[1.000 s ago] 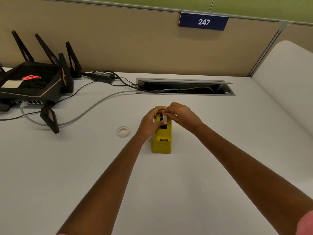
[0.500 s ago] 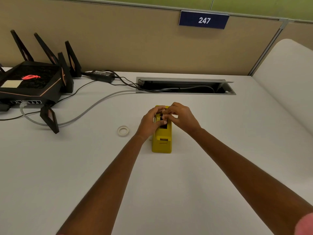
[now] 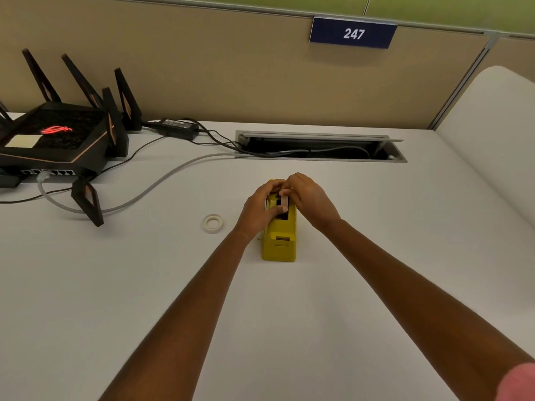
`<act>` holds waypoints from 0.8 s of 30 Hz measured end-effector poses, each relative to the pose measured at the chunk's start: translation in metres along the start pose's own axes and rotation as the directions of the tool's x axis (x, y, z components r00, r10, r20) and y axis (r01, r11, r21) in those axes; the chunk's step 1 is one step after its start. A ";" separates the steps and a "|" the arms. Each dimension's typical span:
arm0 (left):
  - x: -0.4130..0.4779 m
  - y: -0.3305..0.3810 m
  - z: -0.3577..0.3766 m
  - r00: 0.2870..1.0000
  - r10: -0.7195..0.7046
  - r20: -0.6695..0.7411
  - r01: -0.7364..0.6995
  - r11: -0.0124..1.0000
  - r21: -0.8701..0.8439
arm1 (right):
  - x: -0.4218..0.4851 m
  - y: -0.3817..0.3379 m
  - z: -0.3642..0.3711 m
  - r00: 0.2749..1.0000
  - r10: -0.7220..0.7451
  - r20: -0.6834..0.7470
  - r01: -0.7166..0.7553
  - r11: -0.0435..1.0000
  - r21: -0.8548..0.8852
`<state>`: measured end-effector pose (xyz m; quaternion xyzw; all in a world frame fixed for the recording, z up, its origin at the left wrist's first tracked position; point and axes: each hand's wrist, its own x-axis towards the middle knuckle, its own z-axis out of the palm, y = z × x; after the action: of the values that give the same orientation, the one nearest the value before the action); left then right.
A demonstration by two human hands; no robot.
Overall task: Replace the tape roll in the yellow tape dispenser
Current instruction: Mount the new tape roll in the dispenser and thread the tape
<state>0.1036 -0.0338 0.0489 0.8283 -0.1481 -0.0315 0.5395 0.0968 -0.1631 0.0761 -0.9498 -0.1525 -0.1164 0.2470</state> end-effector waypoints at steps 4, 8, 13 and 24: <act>0.000 0.000 0.000 1.000 -0.004 0.007 0.004 1.000 -0.014 | 0.000 -0.001 0.000 0.999 0.032 -0.001 -0.032 0.999 0.034; -0.003 -0.001 0.001 0.999 -0.023 0.026 0.024 0.999 -0.035 | 0.000 -0.003 -0.003 0.998 0.055 -0.014 -0.055 0.998 0.039; -0.020 0.000 0.007 0.993 -0.092 -0.079 0.077 0.981 -0.177 | -0.002 -0.006 -0.006 0.996 0.076 -0.036 -0.073 0.995 0.069; -0.075 -0.033 0.023 1.000 -0.014 0.019 0.012 0.997 0.072 | -0.007 -0.010 0.001 0.995 0.076 -0.056 -0.074 0.996 0.040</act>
<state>0.0346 -0.0207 0.0017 0.8477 -0.1490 -0.0376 0.5077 0.0869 -0.1554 0.0774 -0.9463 -0.1116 -0.1315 0.2736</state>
